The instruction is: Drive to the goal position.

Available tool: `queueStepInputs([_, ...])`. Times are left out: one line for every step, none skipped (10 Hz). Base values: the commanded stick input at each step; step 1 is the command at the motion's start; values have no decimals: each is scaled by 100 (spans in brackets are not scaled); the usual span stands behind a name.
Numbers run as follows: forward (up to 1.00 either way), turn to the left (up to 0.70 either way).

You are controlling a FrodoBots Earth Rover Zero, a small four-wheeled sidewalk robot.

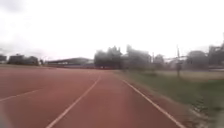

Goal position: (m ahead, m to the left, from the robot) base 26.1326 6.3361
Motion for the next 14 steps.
queueStepInputs([70,-35])
queueStepInputs([70,-35])
queueStepInputs([70,-18])
queueStepInputs([70,10])
queueStepInputs([70,12])
queueStepInputs([70,0])
queueStepInputs([70,0])
queueStepInputs([70,0])
queueStepInputs([70,0])
queueStepInputs([70,0])
queueStepInputs([70,0])
queueStepInputs([70,4])
queueStepInputs([70,-2])
queueStepInputs([70,-22])
